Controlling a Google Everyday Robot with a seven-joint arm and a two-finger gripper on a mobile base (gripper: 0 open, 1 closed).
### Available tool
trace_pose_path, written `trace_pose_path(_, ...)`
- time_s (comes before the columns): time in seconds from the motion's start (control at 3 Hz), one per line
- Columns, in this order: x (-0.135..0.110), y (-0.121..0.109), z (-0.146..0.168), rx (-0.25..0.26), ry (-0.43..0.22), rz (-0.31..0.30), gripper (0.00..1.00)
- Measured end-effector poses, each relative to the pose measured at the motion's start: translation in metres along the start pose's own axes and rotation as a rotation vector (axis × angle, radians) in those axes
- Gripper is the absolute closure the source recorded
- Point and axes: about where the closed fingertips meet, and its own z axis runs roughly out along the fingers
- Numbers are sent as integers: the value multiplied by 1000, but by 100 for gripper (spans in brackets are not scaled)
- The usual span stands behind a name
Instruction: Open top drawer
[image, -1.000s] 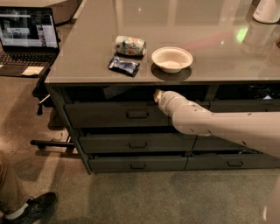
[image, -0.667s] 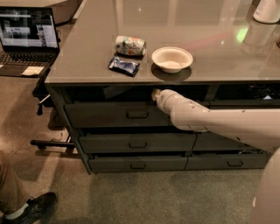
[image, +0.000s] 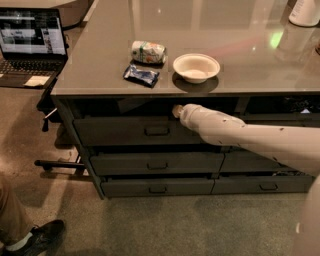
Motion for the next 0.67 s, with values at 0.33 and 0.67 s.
trace_pose_path(0.33, 10, -4, -4, -10, 49, -11, 100)
trace_pose_path(0.67, 7, -3, -5, -10, 49, -12, 100)
